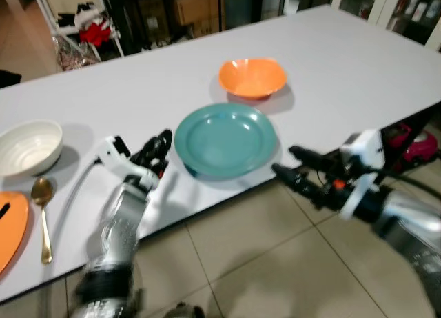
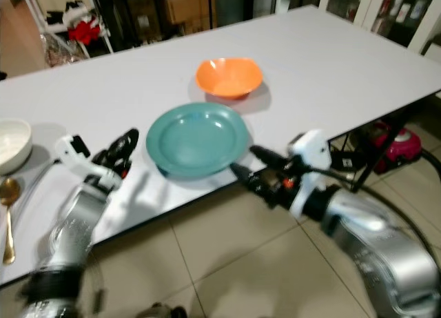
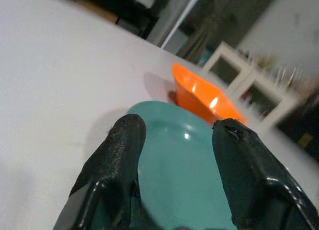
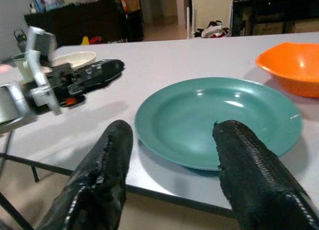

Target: Setting the table

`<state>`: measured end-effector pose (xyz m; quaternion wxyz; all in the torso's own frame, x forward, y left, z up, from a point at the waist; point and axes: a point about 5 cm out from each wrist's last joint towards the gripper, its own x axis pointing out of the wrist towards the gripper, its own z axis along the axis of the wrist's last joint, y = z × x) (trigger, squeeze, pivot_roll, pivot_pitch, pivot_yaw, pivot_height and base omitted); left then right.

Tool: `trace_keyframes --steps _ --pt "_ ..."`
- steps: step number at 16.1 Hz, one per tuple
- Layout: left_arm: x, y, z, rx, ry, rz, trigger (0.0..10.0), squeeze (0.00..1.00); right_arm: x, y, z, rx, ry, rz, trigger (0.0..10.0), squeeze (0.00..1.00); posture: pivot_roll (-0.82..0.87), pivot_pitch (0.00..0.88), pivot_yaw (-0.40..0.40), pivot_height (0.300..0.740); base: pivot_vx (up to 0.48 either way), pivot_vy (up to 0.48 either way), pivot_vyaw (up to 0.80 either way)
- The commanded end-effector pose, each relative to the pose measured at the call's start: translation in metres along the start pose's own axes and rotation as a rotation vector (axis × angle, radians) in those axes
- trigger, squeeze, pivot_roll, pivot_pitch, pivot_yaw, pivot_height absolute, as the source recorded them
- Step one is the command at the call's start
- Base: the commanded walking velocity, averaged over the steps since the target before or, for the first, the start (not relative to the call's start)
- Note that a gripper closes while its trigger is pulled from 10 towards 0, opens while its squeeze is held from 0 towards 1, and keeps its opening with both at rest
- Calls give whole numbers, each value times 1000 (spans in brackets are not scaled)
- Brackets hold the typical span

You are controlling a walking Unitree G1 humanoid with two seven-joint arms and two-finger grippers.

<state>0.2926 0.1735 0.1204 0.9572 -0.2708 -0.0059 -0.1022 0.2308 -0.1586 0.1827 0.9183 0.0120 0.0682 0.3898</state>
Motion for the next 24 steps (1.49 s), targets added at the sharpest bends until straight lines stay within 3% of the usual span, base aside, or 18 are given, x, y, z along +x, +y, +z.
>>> trace_keyframes --steps 1,5,7,13,16,18,19,22,24 --pt "-13 -9 18 162 -67 -3 10000 0 5 3 -3 -11 -9 -33 10000 1000 -141 0 107 740 0 0 0" --pt "-73 -28 29 329 -34 46 10000 0 20 15 -11 7 -53 -137 10000 1000 -90 0 68 740 0 -179 0" --pt "-88 -36 25 379 -18 92 10000 0 25 14 -15 17 -56 -185 10000 1000 -66 0 52 740 0 -441 0" --pt "-104 -40 22 453 27 169 10000 0 30 6 -27 -74 28 -304 10000 1000 -37 2 36 740 0 -480 0" --pt "-101 -37 20 517 48 191 10000 0 33 11 -29 -41 18 -271 10000 1000 -33 3 43 740 0 -320 267" --pt "-98 -34 20 507 59 214 10000 8 33 14 -29 -24 5 -271 10000 1000 -43 2 59 740 0 0 800" --pt "-99 -35 19 510 60 190 10000 1000 33 17 -29 -14 -2 -259 10000 1000 -44 3 67 740 0 0 800" --pt "-96 -39 21 550 51 152 10000 1000 35 25 -36 -4 6 -211 10000 1000 -37 4 77 740 0 0 800" --pt "-87 -38 23 596 25 149 10000 1000 35 24 -36 8 -7 -232 10000 1000 -25 8 72 740 0 0 800"
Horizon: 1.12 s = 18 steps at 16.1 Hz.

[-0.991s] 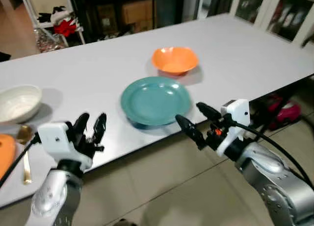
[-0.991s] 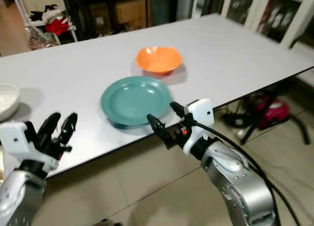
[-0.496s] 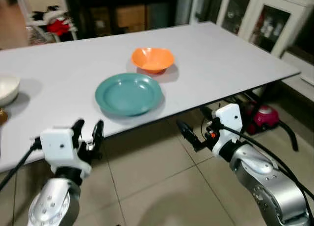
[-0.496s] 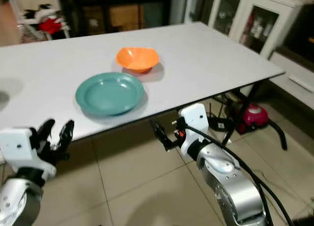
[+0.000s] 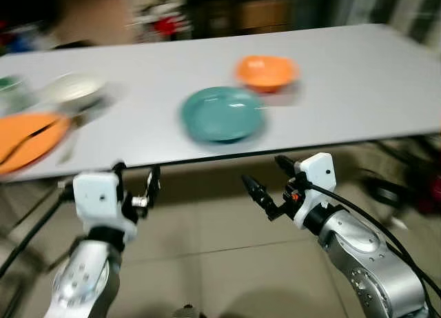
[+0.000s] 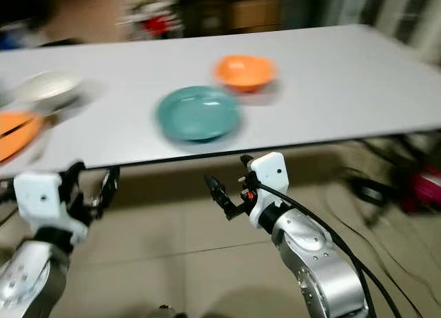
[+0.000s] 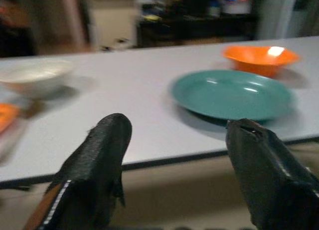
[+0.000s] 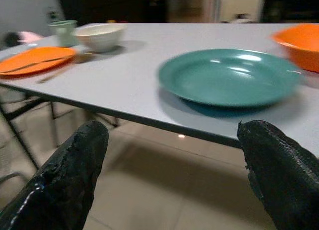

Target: Setting the table

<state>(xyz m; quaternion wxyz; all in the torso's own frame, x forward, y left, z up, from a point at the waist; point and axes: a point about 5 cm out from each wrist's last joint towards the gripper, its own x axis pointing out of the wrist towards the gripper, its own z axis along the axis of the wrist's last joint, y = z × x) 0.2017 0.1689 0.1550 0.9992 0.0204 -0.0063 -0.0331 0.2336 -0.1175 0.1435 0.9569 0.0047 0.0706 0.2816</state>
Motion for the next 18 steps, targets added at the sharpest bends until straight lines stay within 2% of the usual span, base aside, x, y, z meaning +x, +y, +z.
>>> trace_keyframes --steps 1,2,4,9,10,11,12,13,14,16,17,18 --pt "5 2 -3 52 9 -3 10000 1000 -1 -2 -1 1 -12 -24 10000 1000 -29 9 81 740 0 0 800" --pt "10 5 -1 53 1 4 10000 1000 -2 -4 -2 -3 -21 -55 10000 1000 -35 12 93 740 0 0 800" --pt "9 8 0 46 2 9 10000 1000 -4 -7 -2 4 -37 -94 10000 1000 -41 14 102 740 0 0 800" --pt "-2 7 -5 34 26 36 10000 984 -6 0 -7 -19 -7 -9 10000 1000 -36 10 92 740 0 0 800" --pt "-4 7 -6 33 30 43 10000 867 -4 0 -6 -22 -12 3 10000 1000 -34 8 87 740 0 0 800" --pt "-7 7 -7 30 35 51 10000 835 -2 0 -5 -21 -14 13 10000 1000 -29 3 77 740 0 0 800" --pt "-9 8 -7 31 37 57 10000 761 -1 -1 -4 -21 -16 14 10000 1000 -29 3 77 740 0 0 800" --pt "-11 8 -8 39 42 62 10000 651 -1 -1 -5 -23 -16 14 10000 1000 -26 2 69 740 0 0 800" --pt "-13 9 -9 55 50 66 10000 443 -1 -2 -5 -25 -15 7 10000 1000 -26 1 69 740 0 0 800" --pt "-13 10 -11 64 59 71 10000 169 -1 -3 -6 -27 -17 -2 10000 1000 -30 2 71 740 0 0 800" --pt "-14 10 -11 63 61 70 10000 110 -2 -3 -6 -28 -18 -5 10000 1000 -32 2 73 740 0 0 800" --pt "-15 9 -11 63 64 67 10000 0 -3 -4 -6 -30 -19 -10 10000 1000 -36 2 74 740 0 0 800"
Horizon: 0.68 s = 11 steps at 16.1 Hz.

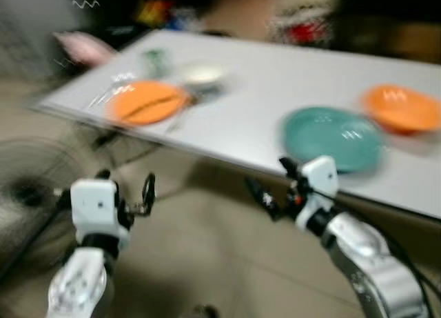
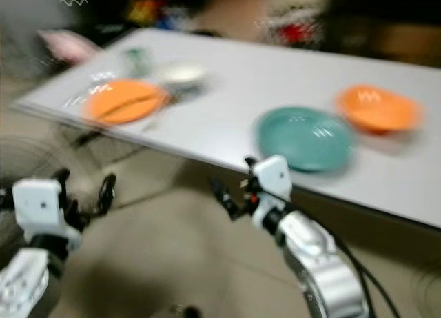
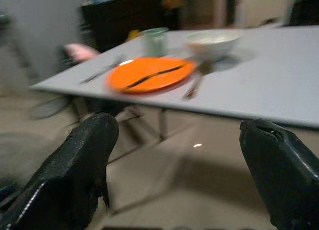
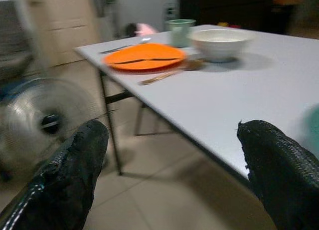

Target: Setting the table

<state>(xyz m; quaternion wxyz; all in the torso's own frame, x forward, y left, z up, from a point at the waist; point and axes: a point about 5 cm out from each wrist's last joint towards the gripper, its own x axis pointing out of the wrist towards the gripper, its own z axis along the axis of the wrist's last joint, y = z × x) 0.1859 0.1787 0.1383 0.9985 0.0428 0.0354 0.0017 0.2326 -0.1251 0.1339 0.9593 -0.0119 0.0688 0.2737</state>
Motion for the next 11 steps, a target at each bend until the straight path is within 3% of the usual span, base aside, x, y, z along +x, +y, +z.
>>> trace_keyframes --steps 1,11 --pt "1 0 6 22 -21 -2 10000 0 0 2 4 2 -24 6 10000 1000 -34 2 73 740 0 0 800" --pt "-1 -2 13 48 -53 -6 10000 0 4 6 -1 53 -6 56 10000 1000 -22 3 68 740 0 0 800"
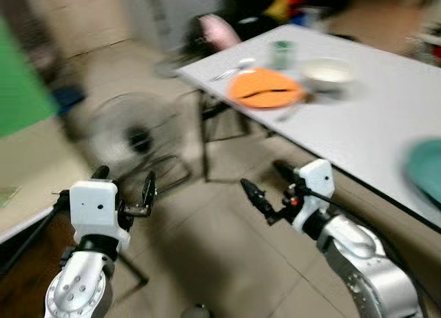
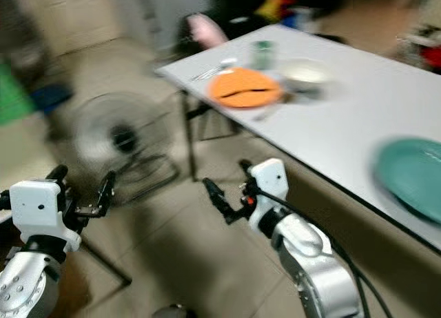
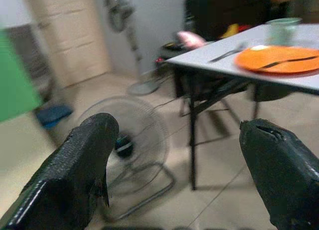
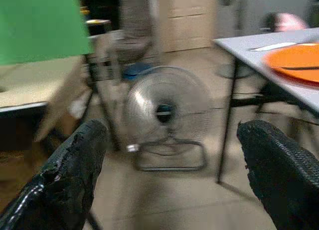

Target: Setting the table

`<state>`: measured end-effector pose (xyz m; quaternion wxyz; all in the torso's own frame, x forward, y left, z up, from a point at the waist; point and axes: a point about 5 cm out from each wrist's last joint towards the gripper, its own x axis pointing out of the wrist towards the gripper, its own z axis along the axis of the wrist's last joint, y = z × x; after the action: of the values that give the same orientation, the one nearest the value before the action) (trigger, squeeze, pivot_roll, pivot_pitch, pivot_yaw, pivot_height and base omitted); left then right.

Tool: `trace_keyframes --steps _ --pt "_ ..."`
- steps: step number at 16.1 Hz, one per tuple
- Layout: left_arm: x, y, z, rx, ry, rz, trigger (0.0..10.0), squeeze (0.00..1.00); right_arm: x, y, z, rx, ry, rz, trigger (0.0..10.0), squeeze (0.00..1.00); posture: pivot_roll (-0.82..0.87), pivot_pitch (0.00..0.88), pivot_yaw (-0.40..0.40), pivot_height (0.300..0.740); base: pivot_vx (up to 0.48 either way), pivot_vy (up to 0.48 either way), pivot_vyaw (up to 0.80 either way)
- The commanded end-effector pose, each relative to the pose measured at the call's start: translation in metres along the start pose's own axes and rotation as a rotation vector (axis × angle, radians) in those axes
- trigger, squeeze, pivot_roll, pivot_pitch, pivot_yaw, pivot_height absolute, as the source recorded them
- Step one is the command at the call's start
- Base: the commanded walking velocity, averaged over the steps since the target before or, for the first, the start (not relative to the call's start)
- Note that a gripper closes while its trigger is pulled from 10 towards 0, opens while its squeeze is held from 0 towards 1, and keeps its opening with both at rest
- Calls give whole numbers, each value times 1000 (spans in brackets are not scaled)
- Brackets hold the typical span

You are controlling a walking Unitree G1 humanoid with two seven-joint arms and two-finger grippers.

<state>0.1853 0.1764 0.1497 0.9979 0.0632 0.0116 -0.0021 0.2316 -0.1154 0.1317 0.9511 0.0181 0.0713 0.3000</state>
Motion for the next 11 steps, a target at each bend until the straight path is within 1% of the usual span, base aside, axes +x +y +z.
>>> trace_keyframes --steps 1,3,11 --pt "1 0 2 17 -11 0 10000 0 0 -2 1 -1 5 0 10000 1000 -20 4 68 740 0 0 800" --pt "0 1 3 35 -27 6 10000 0 1 -1 1 5 7 18 10000 1000 -17 6 66 740 0 0 800" --pt "-4 4 6 34 -42 25 10000 0 6 5 0 5 17 100 10000 1000 9 3 47 740 0 0 800"
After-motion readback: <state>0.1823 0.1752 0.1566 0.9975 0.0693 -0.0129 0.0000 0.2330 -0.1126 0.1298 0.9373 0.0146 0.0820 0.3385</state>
